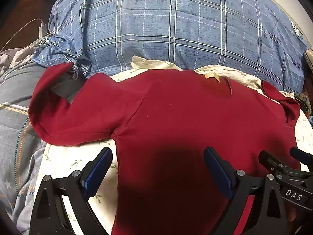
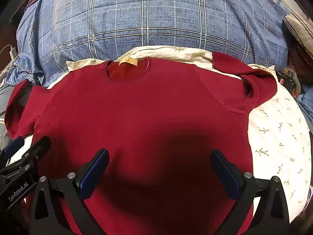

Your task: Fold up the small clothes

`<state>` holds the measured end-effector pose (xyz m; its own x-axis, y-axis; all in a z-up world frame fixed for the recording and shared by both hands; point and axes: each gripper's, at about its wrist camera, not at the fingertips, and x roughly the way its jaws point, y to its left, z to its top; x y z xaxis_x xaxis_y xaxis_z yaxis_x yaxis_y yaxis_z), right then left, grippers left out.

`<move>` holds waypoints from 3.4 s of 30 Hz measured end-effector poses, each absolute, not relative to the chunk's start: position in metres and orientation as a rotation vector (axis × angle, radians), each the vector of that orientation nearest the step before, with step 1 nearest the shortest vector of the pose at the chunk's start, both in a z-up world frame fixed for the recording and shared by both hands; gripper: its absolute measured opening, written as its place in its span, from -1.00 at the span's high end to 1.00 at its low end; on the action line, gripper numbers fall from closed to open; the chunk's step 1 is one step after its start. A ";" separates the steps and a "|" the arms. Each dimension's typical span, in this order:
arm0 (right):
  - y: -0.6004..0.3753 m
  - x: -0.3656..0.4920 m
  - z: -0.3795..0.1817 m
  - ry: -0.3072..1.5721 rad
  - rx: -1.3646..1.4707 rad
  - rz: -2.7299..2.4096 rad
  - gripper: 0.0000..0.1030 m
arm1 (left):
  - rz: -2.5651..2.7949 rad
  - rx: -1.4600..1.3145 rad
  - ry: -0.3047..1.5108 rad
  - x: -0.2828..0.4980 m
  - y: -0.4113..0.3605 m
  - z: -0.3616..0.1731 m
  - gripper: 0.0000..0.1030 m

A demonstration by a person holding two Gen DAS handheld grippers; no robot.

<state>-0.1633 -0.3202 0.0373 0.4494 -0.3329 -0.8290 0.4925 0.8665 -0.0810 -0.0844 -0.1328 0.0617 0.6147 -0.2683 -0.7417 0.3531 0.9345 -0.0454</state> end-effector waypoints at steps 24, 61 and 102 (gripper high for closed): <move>-0.313 -0.160 0.035 1.006 0.165 -0.495 -0.99 | -0.344 0.090 0.844 -0.080 -0.127 0.063 -0.83; -0.309 -0.145 0.034 1.059 0.154 -0.411 -1.00 | 0.201 0.116 0.845 0.091 -0.002 0.068 -0.24; -0.431 -0.152 0.073 0.883 0.271 -0.448 -0.63 | -0.239 0.013 0.836 -0.046 -0.092 0.069 -0.57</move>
